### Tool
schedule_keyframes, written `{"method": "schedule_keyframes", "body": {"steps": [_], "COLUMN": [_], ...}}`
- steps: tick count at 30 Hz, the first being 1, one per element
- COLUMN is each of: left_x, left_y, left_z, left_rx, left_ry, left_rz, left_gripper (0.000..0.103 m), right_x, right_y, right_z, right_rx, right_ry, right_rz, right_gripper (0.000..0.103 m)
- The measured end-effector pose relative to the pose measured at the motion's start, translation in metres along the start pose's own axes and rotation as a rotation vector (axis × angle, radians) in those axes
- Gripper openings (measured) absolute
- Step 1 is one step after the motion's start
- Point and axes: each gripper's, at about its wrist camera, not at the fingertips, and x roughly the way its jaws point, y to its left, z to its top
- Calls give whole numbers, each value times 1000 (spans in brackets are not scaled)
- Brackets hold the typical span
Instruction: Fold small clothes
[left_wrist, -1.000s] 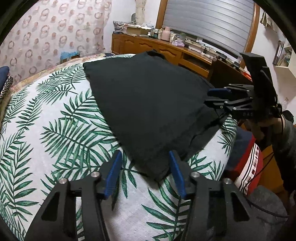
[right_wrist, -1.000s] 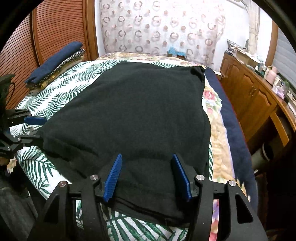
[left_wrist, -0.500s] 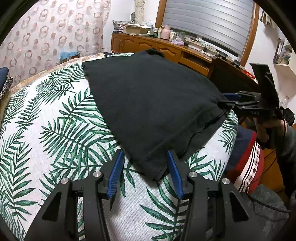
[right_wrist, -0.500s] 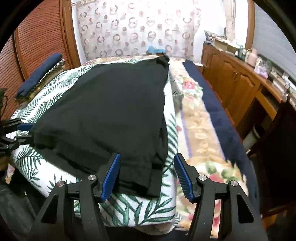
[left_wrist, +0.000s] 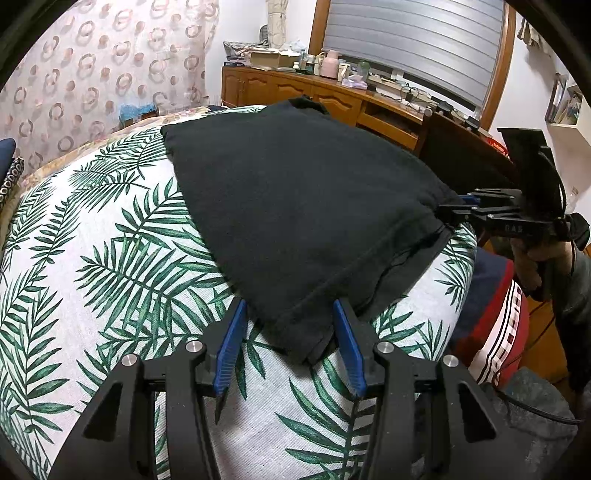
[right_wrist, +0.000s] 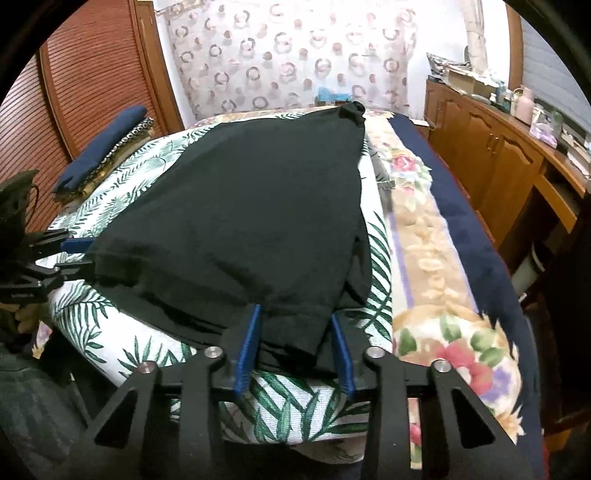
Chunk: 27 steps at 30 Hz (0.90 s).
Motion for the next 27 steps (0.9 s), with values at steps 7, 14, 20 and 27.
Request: {"method": "schedule_keyframes", "body": {"steps": [7, 14, 20, 27], "left_x": [0, -25, -27, -2], "left_y": [1, 11, 36, 76], "left_z": [3, 44, 97, 151], "left_rx": [-5, -3, -12, -40], "left_ry": [9, -105, -173, -182], "left_rz": [-29, -34, 0, 63], "left_gripper": [9, 6, 6, 6], "right_x": [0, -26, -35, -10], "right_y": [-1, -7, -17, -38], "right_z": [-3, 20, 58, 110], "right_rx": [17, 29, 16, 29], "right_ry": [-20, -162, -254, -294], "right_rz": [57, 88, 89, 79], "right_gripper": [11, 9, 9, 9]}}
